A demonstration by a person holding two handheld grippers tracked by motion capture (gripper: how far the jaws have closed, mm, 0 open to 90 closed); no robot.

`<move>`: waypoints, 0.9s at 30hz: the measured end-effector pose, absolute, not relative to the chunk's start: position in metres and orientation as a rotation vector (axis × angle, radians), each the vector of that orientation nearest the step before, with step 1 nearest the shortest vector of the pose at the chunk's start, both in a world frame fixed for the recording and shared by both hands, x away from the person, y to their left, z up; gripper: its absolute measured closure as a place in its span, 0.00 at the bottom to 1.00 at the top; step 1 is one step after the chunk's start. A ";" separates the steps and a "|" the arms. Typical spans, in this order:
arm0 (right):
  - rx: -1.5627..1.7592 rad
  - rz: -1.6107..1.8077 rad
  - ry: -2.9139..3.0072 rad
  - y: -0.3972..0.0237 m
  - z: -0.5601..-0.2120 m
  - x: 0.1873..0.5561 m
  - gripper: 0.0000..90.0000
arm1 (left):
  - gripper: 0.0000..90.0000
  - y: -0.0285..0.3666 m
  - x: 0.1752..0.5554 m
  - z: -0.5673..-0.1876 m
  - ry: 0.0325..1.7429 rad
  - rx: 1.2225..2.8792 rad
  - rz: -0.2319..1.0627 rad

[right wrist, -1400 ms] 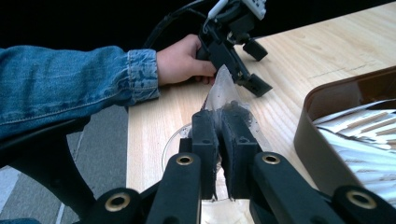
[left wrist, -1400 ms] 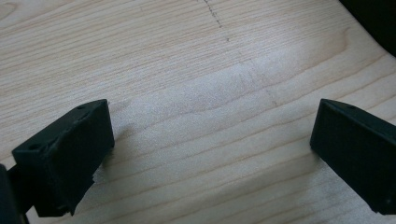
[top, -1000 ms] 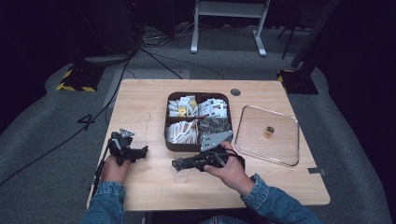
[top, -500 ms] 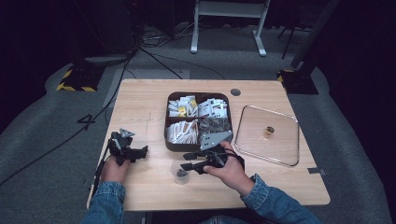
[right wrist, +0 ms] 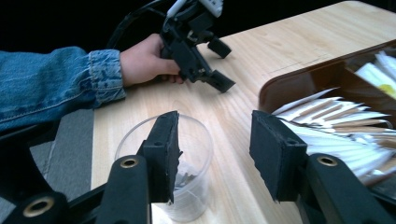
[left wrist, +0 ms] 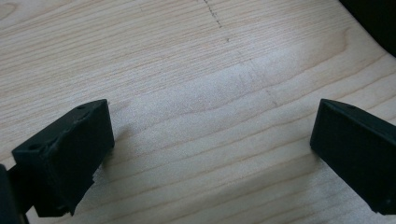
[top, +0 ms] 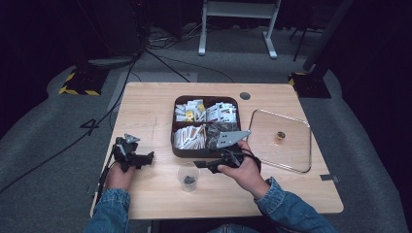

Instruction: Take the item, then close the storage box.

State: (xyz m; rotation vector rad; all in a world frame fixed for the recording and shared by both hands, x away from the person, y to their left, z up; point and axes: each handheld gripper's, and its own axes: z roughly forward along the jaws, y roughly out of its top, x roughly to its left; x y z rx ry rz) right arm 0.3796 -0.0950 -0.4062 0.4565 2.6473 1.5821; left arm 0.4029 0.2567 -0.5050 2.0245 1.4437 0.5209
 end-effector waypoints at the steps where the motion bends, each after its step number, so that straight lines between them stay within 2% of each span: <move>1: 0.465 1.585 2.639 -0.097 -0.405 0.380 0.59 | 0.00 0.257 0.403 -0.505 1.445 2.024 0.518; 11: 0.536 1.580 2.542 -0.121 -0.393 0.389 0.57 | 0.00 0.257 0.403 -0.505 1.445 2.023 0.521; 27: 0.713 1.467 2.385 -0.193 -0.388 0.419 0.50 | 0.00 0.257 0.400 -0.505 1.452 2.020 0.521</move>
